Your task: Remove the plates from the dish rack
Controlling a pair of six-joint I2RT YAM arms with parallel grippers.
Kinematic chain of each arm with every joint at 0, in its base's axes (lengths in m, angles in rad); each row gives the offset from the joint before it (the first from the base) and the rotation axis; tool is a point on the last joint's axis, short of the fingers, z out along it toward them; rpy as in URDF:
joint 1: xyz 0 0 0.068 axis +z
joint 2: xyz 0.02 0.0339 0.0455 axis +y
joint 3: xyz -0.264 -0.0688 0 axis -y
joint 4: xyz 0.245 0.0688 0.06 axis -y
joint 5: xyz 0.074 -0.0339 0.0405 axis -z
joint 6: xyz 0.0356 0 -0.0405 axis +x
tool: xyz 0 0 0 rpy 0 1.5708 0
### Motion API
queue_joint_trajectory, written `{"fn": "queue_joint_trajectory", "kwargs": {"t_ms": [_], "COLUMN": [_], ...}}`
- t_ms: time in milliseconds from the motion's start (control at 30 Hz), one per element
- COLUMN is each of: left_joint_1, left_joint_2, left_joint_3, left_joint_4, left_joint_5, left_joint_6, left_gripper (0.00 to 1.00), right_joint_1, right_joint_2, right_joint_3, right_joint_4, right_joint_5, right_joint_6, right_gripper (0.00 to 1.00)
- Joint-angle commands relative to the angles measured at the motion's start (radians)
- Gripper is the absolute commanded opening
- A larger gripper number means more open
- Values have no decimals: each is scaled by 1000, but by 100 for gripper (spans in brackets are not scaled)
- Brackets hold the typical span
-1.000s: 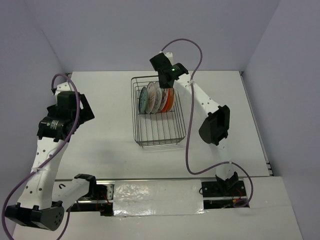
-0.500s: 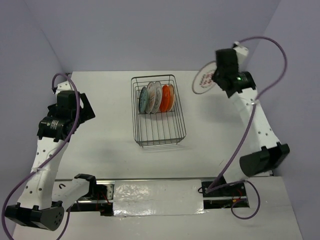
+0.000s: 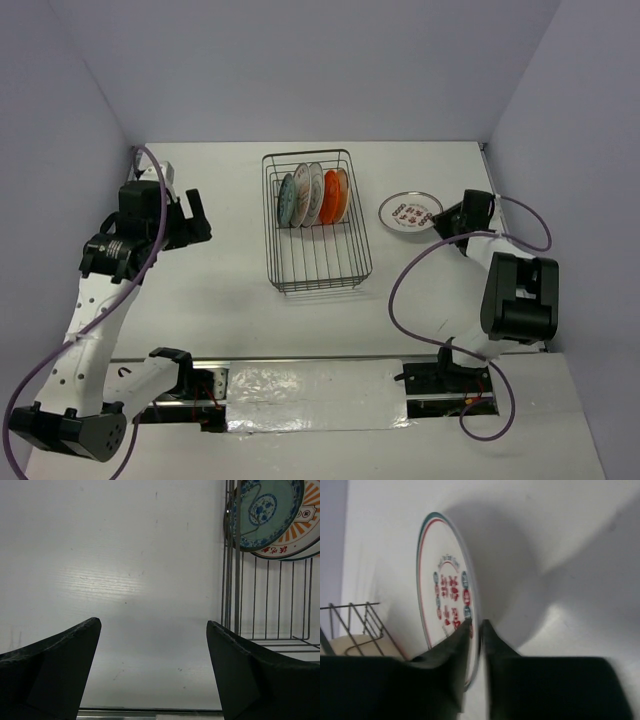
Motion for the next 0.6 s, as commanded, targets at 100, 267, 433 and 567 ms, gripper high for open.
{"fn": "queue_joint_trajectory", "kwargs": {"t_ms": [100, 267, 433, 567], "left_joint_1": [-4, -4, -9, -14], "left_joint_2": [32, 90, 150, 193], "left_joint_3": [13, 98, 139, 182], "left_joint_4": [55, 66, 62, 12], "left_joint_5": [66, 52, 6, -55], "left_joint_6": [5, -4, -38, -87], "left_gripper": [100, 99, 99, 100], "right_joint_1": [27, 151, 479, 614], "right_joint_2": [72, -1, -115, 184], "right_joint_3": [104, 350, 529, 983], "right_joint_4": [-167, -626, -454, -738], "right_joint_5": [95, 468, 455, 375], "right_joint_6": [-18, 5, -283, -423], "right_gripper": [80, 97, 83, 63]}}
